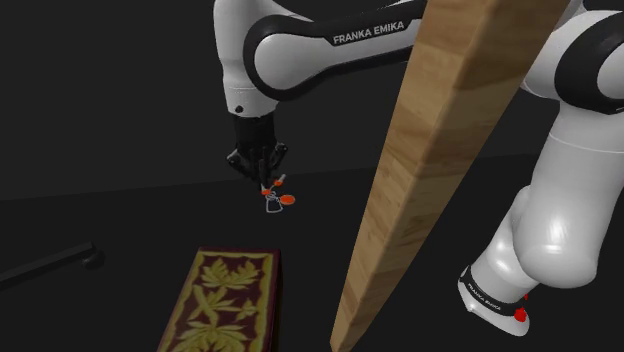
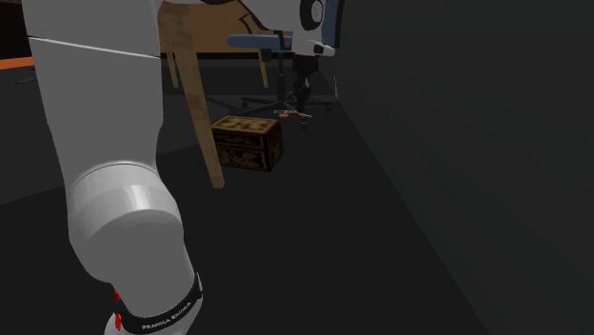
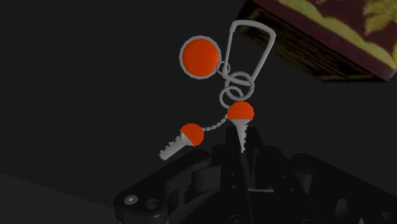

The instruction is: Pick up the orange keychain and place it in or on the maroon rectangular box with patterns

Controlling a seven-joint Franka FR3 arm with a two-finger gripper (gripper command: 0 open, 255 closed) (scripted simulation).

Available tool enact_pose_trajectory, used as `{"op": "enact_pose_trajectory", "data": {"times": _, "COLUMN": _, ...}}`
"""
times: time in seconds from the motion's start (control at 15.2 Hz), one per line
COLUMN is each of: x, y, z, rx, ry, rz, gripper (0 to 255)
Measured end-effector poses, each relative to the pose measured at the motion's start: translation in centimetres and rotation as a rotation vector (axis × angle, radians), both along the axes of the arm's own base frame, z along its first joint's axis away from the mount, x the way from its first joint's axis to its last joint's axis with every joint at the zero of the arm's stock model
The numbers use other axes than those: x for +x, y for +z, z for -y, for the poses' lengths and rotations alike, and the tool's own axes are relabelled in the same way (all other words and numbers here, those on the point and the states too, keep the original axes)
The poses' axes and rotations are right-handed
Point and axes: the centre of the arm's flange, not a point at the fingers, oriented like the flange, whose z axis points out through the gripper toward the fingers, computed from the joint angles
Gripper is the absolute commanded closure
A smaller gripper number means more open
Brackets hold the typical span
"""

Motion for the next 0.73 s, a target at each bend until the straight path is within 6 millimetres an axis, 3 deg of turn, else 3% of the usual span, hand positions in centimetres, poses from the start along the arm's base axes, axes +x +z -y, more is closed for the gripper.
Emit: {"op": "enact_pose_trajectory", "data": {"times": 0.73, "x": -7.7, "y": 0.7, "z": -12.0, "rx": 0.000, "ry": 0.000, "rz": -0.001, "gripper": 255}}
